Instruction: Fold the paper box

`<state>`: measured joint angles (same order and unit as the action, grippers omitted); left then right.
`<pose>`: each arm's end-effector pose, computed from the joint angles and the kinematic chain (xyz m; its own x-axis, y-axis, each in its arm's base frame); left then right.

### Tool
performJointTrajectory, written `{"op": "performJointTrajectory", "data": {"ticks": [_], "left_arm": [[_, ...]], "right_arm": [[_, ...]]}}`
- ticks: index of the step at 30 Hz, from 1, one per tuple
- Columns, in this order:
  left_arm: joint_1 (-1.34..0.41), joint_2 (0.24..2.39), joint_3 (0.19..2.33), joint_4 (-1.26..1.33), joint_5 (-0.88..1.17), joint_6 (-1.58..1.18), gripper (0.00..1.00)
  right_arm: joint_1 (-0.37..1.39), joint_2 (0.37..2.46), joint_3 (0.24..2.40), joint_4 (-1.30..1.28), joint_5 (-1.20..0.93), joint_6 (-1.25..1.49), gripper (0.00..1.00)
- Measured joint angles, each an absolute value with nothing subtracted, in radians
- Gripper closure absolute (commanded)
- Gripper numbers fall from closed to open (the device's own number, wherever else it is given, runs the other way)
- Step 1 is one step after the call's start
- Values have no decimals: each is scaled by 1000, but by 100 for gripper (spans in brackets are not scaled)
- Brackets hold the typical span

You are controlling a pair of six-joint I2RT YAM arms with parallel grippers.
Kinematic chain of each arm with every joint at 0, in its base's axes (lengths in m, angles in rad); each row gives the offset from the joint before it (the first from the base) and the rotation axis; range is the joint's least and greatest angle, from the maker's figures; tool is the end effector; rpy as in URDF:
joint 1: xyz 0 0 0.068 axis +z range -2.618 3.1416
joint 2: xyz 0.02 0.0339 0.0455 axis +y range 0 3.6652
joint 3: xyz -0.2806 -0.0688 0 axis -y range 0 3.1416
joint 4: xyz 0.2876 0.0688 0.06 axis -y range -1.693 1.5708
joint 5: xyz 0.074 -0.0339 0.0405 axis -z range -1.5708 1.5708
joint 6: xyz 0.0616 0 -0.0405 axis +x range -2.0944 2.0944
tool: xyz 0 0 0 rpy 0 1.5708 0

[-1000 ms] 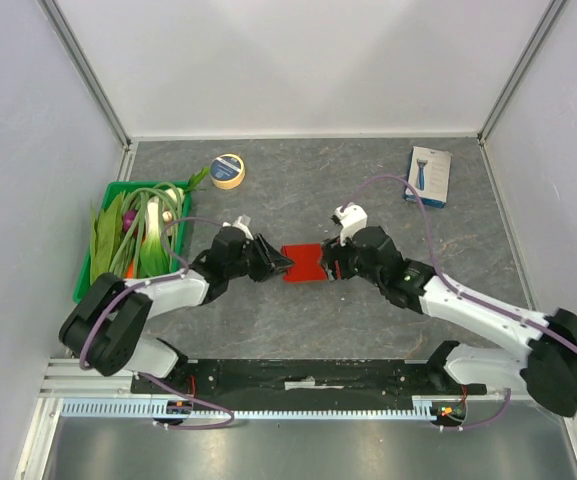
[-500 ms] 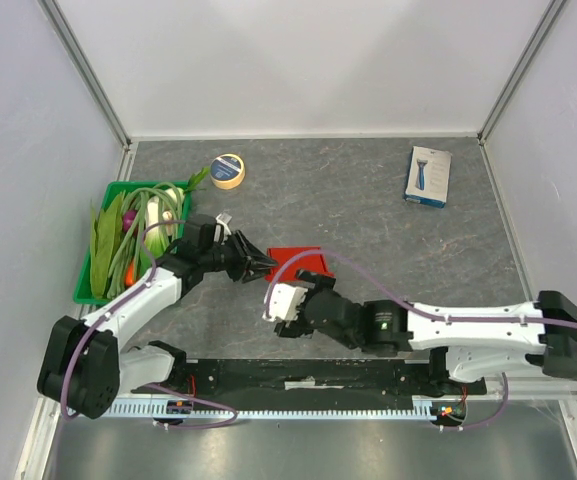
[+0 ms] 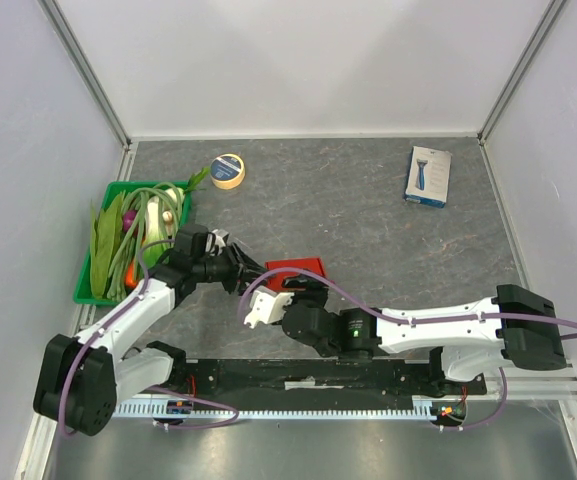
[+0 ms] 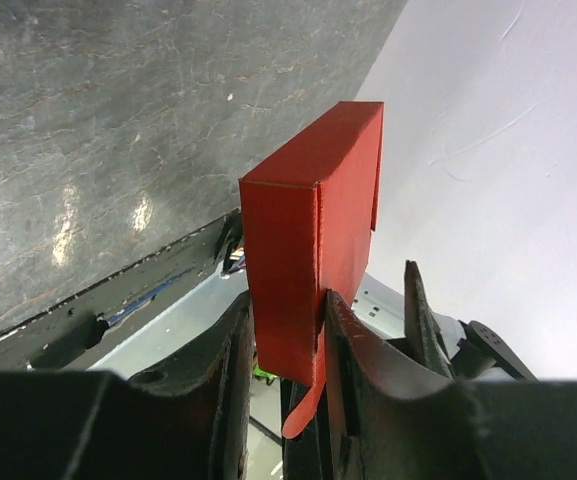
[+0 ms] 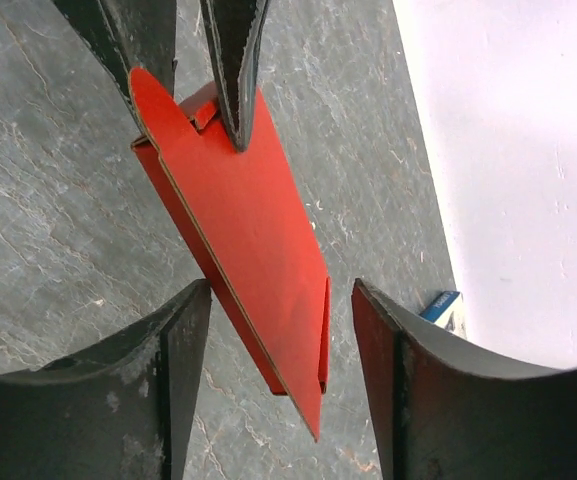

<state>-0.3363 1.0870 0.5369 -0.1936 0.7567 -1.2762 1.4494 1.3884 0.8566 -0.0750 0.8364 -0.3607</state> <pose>0.2253 -0.1236 0.1823 -0.8716 -0.4324 0.2311 -0.4034 0.3647 -0.8392 0.0868 0.3341 0.2296 0.1441 -0.7719 -0.6192 -0.5777 0.4425 -0.6859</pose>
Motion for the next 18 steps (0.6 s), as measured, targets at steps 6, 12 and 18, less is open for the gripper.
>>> {"op": "performJointTrajectory", "data": {"ticks": [6,12,18], "left_arm": [[-330,1071,527,-178,770,-1307,90],[-328,1057,479,-127,776,-1339,63],[-321,1046,456,-72,804,-1344,37]], "right_arm": [[1449,1389,832,-50,846,-369,71],[1443,1387,797,-16,831,-360,88],[1433,1358,771,-20,800,-344,98]]}}
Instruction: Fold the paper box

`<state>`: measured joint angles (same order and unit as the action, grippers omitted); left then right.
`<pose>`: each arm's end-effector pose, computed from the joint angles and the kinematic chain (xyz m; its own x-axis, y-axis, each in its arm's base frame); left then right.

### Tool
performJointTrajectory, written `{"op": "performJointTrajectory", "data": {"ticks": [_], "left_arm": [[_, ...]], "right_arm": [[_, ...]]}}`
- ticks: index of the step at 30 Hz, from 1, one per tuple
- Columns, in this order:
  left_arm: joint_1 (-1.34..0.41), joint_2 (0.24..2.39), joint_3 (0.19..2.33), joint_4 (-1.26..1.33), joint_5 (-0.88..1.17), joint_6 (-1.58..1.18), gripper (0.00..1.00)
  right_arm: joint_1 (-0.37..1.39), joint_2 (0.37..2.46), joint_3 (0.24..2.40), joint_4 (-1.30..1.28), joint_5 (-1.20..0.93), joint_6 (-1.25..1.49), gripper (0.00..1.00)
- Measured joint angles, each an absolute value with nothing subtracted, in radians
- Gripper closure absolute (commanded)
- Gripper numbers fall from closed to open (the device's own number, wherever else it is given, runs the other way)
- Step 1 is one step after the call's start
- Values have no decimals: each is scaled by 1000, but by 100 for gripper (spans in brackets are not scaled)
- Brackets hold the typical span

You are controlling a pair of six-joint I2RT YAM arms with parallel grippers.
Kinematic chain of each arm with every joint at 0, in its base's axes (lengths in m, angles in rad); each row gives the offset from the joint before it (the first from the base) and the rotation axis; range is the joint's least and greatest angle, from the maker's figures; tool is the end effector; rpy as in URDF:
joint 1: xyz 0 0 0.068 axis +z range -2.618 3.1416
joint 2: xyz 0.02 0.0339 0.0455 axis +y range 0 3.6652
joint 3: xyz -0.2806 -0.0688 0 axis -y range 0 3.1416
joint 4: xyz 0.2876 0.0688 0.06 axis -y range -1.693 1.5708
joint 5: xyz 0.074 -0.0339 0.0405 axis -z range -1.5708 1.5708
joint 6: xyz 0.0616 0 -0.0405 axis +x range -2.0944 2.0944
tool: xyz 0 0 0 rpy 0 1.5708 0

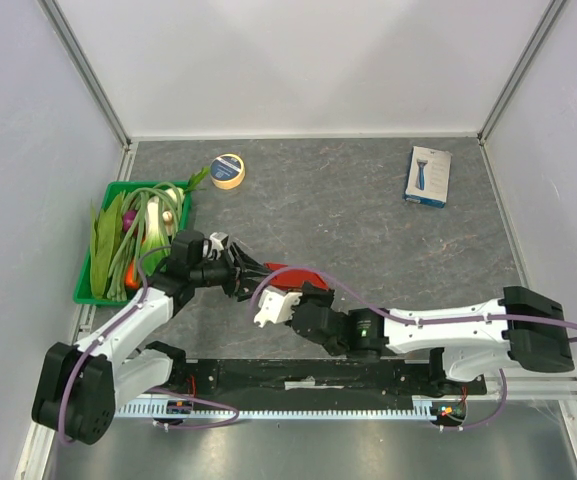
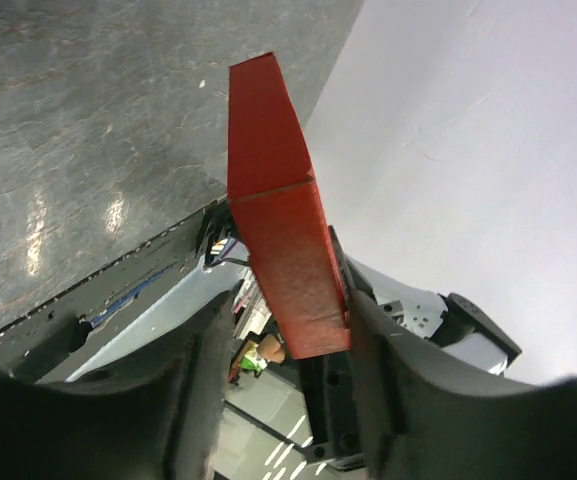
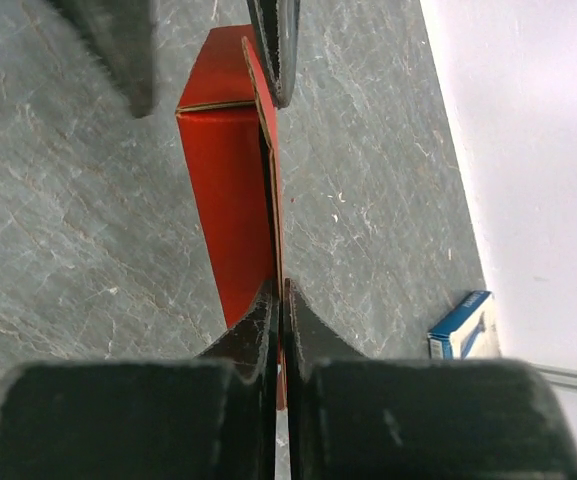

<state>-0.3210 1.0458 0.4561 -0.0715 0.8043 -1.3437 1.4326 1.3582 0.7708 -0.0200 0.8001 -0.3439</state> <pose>0.2174 -0.1191 0.1746 -0.8701 -0.4229 0.2533 -0.3970 0.2966 -0.8686 0.0892 0.3202 0.2116 0.1313 -0.7613 -0.6350 -0.5997 0.4491 -0.6623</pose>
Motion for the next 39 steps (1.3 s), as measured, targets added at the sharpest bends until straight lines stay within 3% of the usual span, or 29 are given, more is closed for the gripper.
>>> {"op": "performJointTrajectory", "data": {"ticks": [10,15,18,29,34,35,37,39], "left_arm": [[-315,999,362,65,814,-1364,28],[-315,923,352,13,754,-1352,24],[-315,890,319,120,735,-1393,22],[-315,997,303,204,731,-1443,19],[-313,1050,286,260,712,-1443,30],[-313,1067,278,268,710,-1443,39],[-313,1092,255,289,708,-1442,47],[-313,1103,237,298,709,-1443,59]], "right_arm": [[1282,1264,776,-75,593,-267,100],[1231,1329,838,-149,479,-232,100],[1231,1358,846,-152,430,-210,100],[1238,1463,882,-139,409,-187,98],[1296,1541,920,-120,426,-199,97],[1303,1551,923,-117,425,-198,96],[1315,1569,925,-112,425,-198,94],[1321,1574,925,-112,424,-198,85]]}}
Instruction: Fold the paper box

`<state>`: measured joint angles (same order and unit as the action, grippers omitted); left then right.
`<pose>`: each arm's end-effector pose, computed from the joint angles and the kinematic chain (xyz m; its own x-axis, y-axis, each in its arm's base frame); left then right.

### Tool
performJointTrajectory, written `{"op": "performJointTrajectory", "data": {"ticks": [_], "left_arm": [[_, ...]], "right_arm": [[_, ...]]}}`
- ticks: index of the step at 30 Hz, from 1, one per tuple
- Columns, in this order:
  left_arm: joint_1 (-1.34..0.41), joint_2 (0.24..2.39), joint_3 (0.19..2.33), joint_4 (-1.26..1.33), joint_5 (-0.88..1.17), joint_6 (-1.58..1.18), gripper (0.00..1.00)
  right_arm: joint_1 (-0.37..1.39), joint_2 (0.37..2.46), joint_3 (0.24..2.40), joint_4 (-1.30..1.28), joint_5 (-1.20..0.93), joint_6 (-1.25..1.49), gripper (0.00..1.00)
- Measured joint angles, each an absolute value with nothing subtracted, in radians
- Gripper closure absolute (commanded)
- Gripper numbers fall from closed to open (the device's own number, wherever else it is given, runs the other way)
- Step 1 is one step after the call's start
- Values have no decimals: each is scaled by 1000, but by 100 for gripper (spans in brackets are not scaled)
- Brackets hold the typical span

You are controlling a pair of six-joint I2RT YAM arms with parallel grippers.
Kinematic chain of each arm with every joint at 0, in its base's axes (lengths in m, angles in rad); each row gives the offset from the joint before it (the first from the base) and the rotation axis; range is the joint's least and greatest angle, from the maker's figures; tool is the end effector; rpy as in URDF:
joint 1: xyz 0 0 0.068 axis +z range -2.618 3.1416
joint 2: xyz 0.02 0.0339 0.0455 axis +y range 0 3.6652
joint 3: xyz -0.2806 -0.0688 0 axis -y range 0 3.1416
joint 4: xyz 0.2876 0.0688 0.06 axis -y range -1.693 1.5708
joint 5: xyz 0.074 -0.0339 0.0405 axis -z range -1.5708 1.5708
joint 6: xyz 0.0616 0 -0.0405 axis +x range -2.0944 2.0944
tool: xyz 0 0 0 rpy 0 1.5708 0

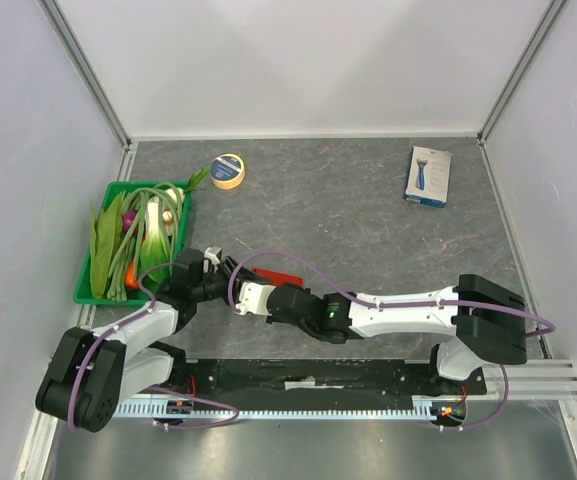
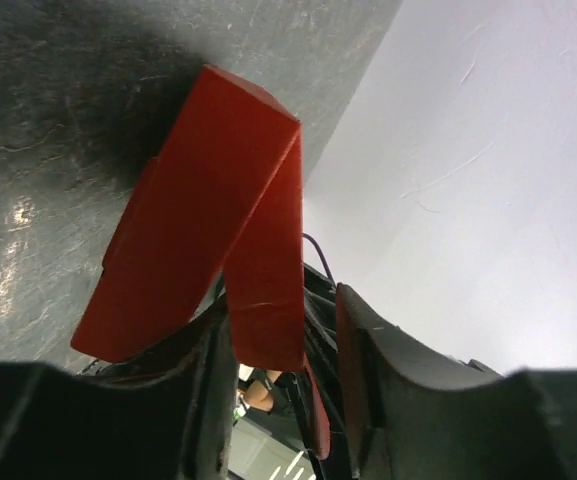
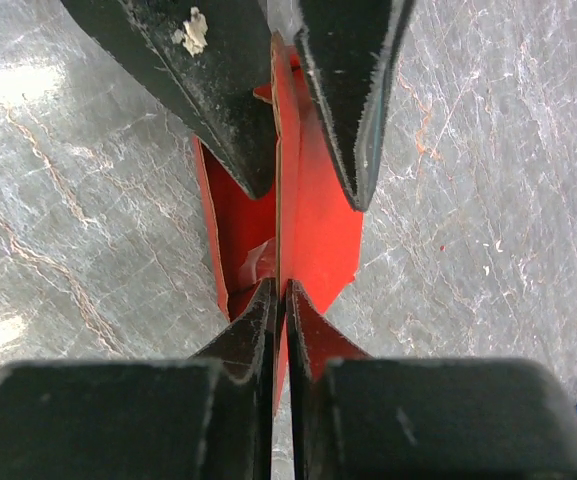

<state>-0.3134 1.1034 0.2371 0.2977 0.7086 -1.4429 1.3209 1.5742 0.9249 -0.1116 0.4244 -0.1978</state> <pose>0.2039 -0.1082 0.1187 -0.8149 -0.5275 0.2401 -0.4116 0.2352 -0.8805 0.1187 0.3625 0.1783 -0.0082 -0.7562 -0.6543 -0.8270 0.3730 -0.4207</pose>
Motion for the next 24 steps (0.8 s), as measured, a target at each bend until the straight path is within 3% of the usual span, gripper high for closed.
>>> {"op": "performJointTrajectory", "data": {"ticks": [2,6,7,13,16,22,24], "left_arm": [[-313,1106,228,302,708,-1439,64],[-309,1106,222,301,699,-1413,64],[-309,1106,219,301,696,-1404,63],[-309,1104,167,294,665,-1367,65],[-309,1095,155,294,666,-1367,68],[-309,1070,156,265,664,-1355,71],[-309,1071,156,254,663,-1342,64]], "right_arm": [[1321,1574,925,-110,423,-194,77],[1324,1577,925,-106,390,-187,65],[1325,1582,925,-103,377,-184,57],[1330,1627,924,-67,333,-174,32],[1358,1634,900,-17,373,-173,24],[1455,1671,862,68,529,-194,23],[1457,1679,850,99,532,-191,23]]}}
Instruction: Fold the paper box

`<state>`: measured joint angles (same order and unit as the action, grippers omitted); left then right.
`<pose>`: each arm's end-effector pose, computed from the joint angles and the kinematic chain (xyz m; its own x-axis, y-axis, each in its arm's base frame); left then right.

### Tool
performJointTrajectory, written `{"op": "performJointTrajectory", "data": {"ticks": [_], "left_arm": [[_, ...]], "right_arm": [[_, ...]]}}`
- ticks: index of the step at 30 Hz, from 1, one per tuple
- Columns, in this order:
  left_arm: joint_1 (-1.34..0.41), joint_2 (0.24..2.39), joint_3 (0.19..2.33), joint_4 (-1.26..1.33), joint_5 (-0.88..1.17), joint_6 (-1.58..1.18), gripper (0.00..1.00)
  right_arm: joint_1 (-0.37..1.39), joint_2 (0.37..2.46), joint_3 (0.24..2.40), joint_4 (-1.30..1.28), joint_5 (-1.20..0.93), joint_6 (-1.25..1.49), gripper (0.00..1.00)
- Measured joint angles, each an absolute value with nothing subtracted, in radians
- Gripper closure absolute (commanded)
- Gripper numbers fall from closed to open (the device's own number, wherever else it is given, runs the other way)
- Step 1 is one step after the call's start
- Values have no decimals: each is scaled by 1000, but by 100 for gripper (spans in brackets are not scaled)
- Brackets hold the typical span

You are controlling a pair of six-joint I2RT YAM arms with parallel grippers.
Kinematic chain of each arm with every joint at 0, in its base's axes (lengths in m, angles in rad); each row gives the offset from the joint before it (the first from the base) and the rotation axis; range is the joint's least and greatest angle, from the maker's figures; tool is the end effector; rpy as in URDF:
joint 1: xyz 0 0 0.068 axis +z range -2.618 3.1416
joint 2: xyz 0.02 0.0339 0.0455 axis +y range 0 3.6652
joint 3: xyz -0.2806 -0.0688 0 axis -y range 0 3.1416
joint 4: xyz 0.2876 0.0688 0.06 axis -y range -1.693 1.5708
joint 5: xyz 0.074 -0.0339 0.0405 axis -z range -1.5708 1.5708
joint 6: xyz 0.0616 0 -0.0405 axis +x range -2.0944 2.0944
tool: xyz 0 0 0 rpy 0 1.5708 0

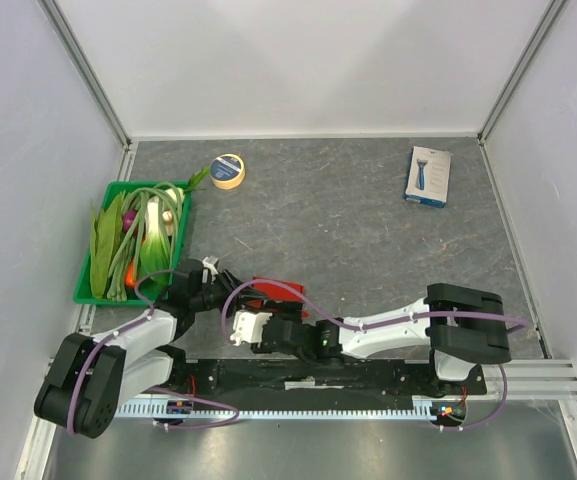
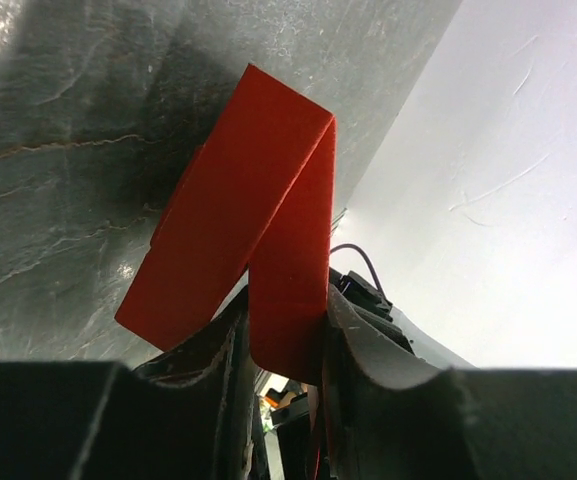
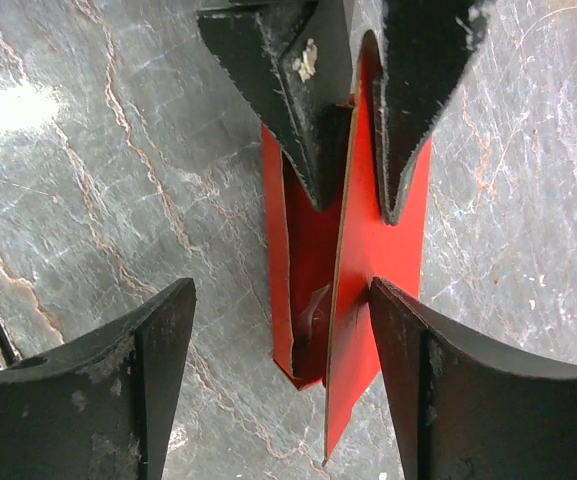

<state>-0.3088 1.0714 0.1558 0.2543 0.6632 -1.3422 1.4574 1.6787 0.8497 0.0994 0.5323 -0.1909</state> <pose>0.1839 -0.0985 0.0931 -0.8167 -0.5451 0.1894 -0.4107 0.3185 -0.8543 0.0745 0.3775 0.1363 0.0803 -0.7401 -0.6677 -0.8128 0.3391 -0.4736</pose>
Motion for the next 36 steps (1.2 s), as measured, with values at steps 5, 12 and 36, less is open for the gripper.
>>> {"op": "performJointTrajectory", "data": {"ticks": [5,12,36], "left_arm": [[-308,1084,152,238,664,-1309,41],[-301,888,196,-53,606,-1132,28],[-292,385,270,-624,479,-1019,37]], "right_arm": [[1422,1646,790,181,447,-151,24],[1344,1654,786,243,266,-109,26],[1171,1726,849,269,-71,43,23]]}}
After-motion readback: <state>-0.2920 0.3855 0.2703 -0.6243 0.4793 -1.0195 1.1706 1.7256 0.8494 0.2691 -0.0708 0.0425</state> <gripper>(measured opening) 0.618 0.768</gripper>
